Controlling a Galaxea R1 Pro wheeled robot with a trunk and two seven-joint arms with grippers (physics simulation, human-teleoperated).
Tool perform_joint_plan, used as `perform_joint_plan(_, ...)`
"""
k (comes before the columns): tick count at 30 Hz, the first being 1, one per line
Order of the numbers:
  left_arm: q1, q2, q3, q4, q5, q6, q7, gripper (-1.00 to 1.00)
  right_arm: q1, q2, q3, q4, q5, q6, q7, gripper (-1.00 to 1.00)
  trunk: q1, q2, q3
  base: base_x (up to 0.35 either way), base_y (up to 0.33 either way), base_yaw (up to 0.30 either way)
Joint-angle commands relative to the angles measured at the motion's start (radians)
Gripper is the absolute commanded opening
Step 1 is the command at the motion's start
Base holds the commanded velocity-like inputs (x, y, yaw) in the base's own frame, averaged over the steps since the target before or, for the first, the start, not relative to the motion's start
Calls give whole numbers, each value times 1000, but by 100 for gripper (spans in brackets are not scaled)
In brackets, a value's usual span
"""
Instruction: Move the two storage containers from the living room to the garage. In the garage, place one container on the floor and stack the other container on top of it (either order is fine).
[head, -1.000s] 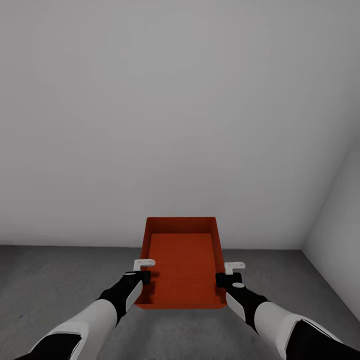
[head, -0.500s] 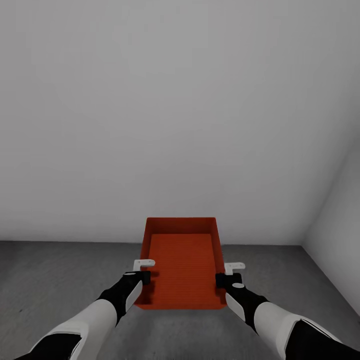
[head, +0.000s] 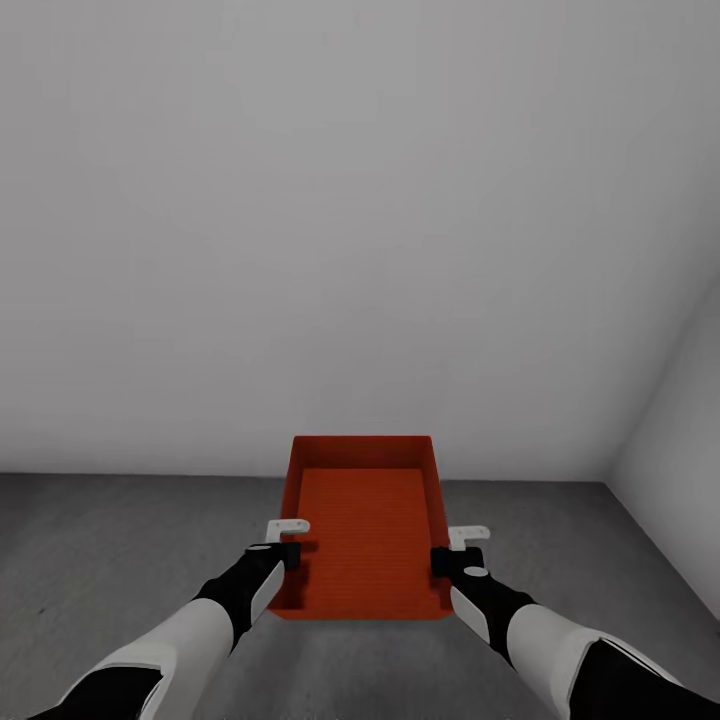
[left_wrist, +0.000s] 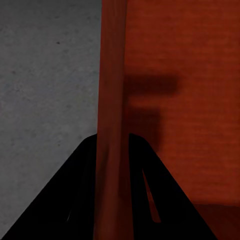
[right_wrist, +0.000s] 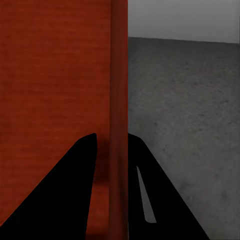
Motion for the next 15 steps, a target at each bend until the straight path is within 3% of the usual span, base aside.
perform_joint_plan(1,0,29,-7,-3,-21,8,8,-100,-1,-17,1,30,-12,-6,-6,-100,4,-8,-6,0,0,0)
perform_joint_plan(15,0,29,-7,-3,-21,7,8,-100,-1,-17,1,30,-11,-6,-6,-100,58,-106,-72,0,0,0)
